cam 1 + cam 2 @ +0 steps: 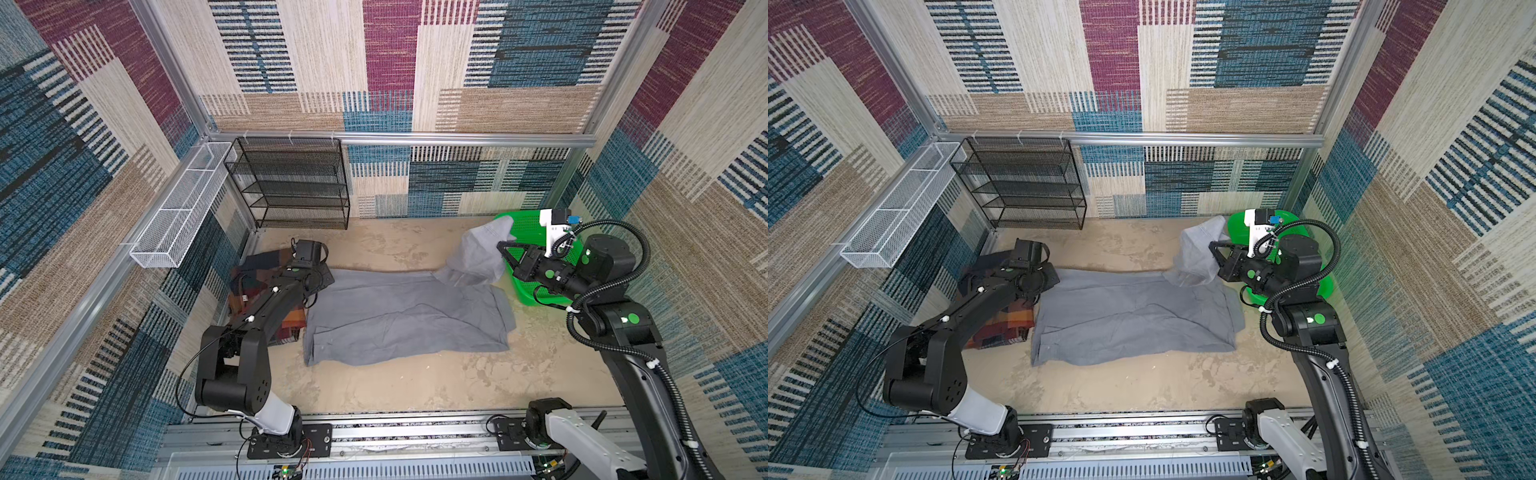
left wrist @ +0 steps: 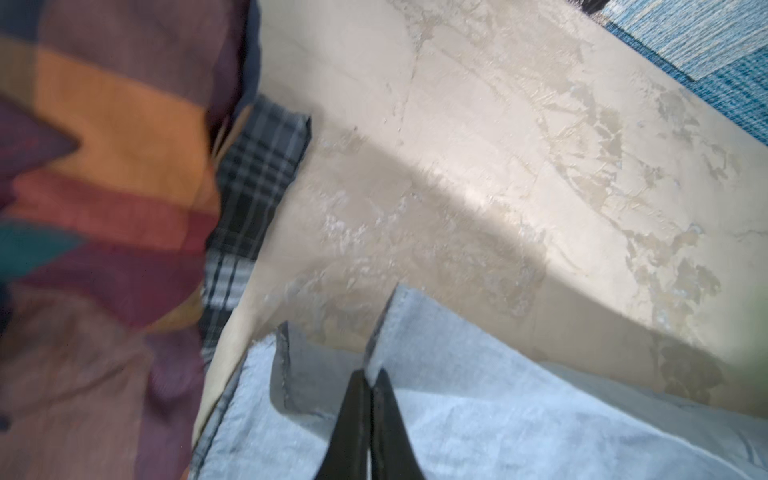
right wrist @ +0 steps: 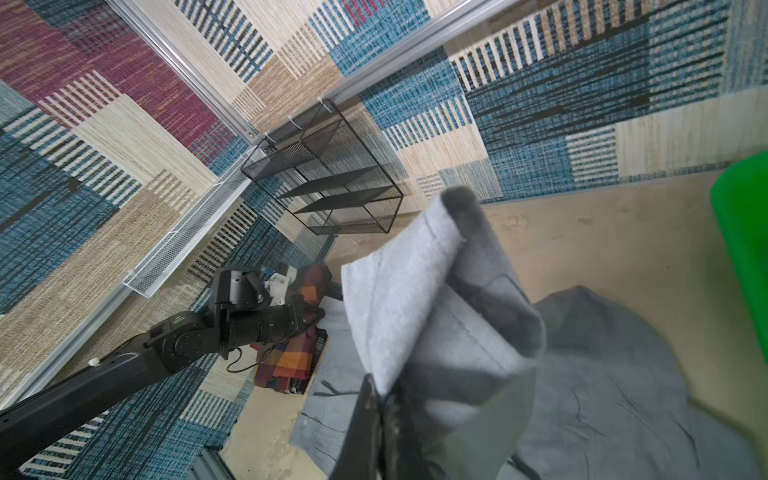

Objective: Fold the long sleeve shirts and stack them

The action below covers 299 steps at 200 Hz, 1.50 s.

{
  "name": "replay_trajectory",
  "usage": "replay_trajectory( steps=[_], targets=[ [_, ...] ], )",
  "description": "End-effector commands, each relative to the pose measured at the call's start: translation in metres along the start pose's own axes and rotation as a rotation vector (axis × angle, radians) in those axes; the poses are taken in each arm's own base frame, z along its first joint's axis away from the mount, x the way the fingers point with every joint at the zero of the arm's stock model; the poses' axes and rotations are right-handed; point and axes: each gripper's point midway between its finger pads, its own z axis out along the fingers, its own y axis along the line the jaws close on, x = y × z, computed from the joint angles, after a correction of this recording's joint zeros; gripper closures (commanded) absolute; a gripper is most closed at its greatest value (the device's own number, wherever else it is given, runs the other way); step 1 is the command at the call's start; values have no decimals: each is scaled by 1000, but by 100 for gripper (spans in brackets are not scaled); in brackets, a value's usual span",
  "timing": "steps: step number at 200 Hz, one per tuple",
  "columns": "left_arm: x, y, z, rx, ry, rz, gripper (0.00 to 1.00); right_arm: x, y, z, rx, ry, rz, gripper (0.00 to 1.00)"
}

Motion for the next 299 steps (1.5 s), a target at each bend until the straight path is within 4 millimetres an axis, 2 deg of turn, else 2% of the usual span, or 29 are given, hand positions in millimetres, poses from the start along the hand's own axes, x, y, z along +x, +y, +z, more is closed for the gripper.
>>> replay_trajectory(
  steps=[1, 21, 63, 84, 95, 110, 139, 166, 202, 224, 280, 299],
  targets=[
    [-8, 1, -11, 41, -100, -73, 100, 22, -16, -8, 85, 54, 32, 100],
    [7, 10, -17, 46, -109, -97, 100, 39, -26, -15, 134, 94, 72, 100],
    [36, 28, -27, 38, -115, -112, 98, 64, -30, -26, 154, 138, 138, 100],
    [47, 36, -31, 31, -105, -117, 90, 82, -35, -27, 155, 180, 169, 100],
    [49, 39, -38, 34, -114, -125, 83, 87, -35, -29, 153, 183, 175, 100],
    [47, 42, -52, 42, -146, -141, 67, 100, -42, -30, 170, 210, 189, 100],
    [36, 46, -83, 54, -206, -157, 54, 107, -44, -33, 174, 210, 201, 100],
    [34, 44, -95, 67, -201, -154, 44, 105, -40, -34, 158, 212, 196, 100],
    [52, 37, -79, 70, -74, -137, 43, 111, -47, -32, 180, 223, 192, 100],
    [55, 28, -75, 86, -15, -125, 43, 103, -45, -29, 168, 200, 178, 100],
    [35, -4, -102, 202, 6, -49, 37, 96, -23, 12, -68, 247, 226, 100],
    [31, -12, -112, 247, 1, -37, 37, 109, -18, 29, -109, 304, 258, 100]
  ],
)
